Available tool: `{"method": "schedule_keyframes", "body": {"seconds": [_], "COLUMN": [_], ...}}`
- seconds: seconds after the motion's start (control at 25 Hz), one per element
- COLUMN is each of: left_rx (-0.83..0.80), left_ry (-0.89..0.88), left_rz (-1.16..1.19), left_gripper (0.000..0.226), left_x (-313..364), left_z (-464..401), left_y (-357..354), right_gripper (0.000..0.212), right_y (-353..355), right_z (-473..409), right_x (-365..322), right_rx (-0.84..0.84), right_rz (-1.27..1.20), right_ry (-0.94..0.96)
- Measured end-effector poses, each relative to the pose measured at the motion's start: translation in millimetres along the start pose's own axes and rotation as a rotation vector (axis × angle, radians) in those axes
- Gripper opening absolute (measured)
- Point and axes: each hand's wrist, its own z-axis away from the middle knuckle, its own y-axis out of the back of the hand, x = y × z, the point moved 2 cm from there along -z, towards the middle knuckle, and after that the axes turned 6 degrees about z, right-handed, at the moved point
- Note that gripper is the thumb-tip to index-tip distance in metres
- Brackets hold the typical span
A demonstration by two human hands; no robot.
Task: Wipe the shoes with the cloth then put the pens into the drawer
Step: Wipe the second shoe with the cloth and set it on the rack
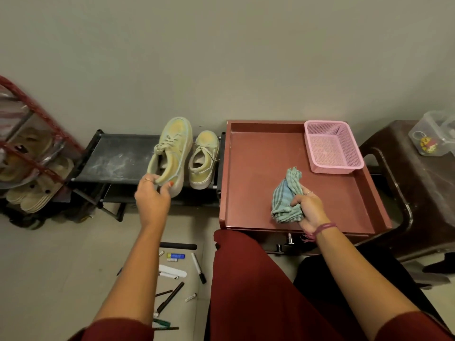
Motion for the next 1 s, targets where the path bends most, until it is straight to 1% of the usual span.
{"method": "schedule_keyframes", "body": {"seconds": [0.16, 0.36, 0.48, 0.64, 0.76, 1.0], "left_rx": [-0.006, -0.014, -0.017, -0.014, -0.009, -0.071], "left_ry": [0.164, 0.282, 0.288, 0.259, 0.286, 0.322], "left_rz": [0.004, 0.056, 0.067, 0.069, 0.062, 0.021], "left_gripper": [0.019, 0.026, 0.026, 0.019, 0.016, 0.021], "left_x": [-25, -46, -56, -57, -61, -75], "left_z": [-43, -70, -79, -85, -85, -90], "left_y": [-11, -41, -64, -90, -104, -110], "right_gripper": [0.069, 0.071, 0.070, 0.071, 0.070, 0.070], "right_y": [-2, 4, 13, 27, 32, 33], "right_z": [-10, -20, -26, -35, -40, -41], "right_x": [4, 13, 18, 24, 28, 29], "right_rx": [0.025, 0.020, 0.031, 0.052, 0.058, 0.058], "right_rz": [-0.026, -0.050, -0.063, -0.064, -0.065, -0.091], "right_ry": [-0.007, -0.035, -0.050, -0.068, -0.074, -0.082]}}
